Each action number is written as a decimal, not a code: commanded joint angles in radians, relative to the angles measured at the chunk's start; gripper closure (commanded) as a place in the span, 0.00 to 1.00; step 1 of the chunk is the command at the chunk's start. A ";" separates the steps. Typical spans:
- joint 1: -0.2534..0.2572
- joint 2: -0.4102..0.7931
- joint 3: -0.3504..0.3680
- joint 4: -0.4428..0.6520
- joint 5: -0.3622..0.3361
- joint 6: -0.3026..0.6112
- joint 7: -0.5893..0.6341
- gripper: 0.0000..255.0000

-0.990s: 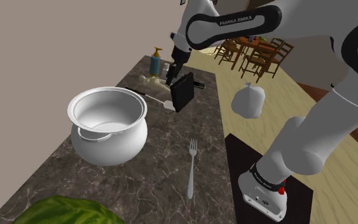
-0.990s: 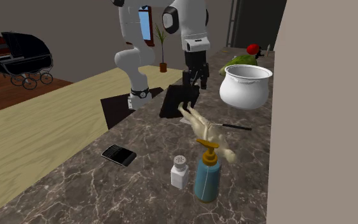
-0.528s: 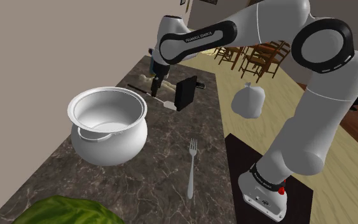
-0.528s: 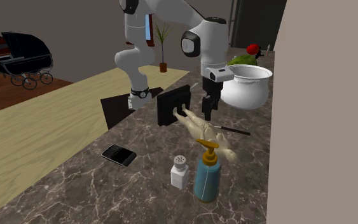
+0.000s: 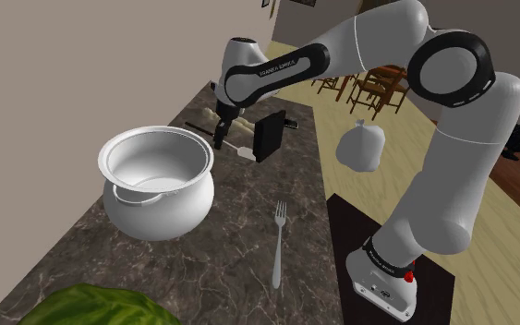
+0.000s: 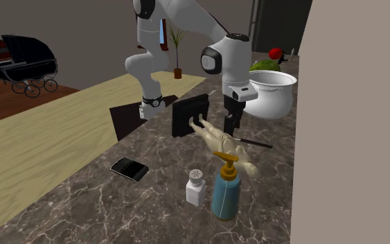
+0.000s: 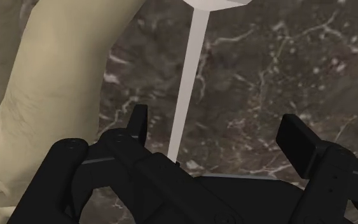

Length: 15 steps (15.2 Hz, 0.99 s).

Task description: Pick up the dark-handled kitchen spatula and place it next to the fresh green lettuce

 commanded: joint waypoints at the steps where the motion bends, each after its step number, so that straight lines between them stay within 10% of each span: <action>1: -0.002 0.006 -0.001 -0.009 0.000 0.008 -0.001 0.00; 7: -0.002 0.006 -0.001 -0.009 0.000 0.008 -0.001 0.00; 8: -0.004 0.007 -0.001 -0.008 0.001 0.008 -0.004 1.00; 15: 0.000 0.010 -0.001 0.000 -0.001 0.003 0.003 1.00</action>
